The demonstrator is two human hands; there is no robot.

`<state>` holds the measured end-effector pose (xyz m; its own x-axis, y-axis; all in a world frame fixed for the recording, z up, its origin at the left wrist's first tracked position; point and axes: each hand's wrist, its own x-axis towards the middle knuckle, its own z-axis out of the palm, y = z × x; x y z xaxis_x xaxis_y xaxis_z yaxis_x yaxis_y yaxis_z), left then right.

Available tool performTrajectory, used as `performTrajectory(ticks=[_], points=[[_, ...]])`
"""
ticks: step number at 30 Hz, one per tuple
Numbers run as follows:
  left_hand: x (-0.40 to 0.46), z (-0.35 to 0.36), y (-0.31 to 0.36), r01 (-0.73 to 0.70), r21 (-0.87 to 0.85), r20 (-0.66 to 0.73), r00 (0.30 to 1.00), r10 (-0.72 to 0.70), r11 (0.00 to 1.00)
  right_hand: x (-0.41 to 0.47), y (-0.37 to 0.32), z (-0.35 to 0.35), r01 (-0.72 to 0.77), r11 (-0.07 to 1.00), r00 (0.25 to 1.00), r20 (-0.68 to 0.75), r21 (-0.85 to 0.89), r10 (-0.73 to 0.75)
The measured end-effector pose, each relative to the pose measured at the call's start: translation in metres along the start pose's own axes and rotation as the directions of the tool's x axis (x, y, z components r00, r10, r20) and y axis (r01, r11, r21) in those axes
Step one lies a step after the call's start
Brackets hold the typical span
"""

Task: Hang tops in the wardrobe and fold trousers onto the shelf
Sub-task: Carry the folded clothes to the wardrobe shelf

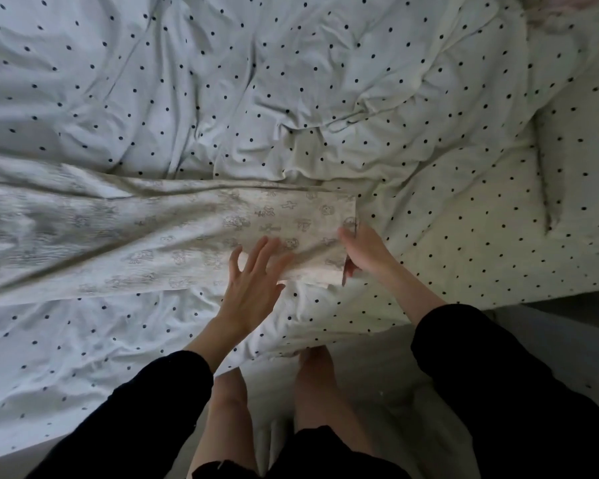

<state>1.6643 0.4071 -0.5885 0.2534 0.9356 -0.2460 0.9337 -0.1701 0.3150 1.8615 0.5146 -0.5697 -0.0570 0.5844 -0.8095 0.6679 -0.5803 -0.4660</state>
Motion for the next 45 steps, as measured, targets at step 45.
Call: performTrajectory(ticks=[45], points=[[-0.014, 0.013, -0.008, 0.13, 0.03, 0.32, 0.938, -0.132, 0.991, -0.026, 0.028, 0.036, -0.325, 0.877, 0.945, 0.078, 0.355, 0.318]])
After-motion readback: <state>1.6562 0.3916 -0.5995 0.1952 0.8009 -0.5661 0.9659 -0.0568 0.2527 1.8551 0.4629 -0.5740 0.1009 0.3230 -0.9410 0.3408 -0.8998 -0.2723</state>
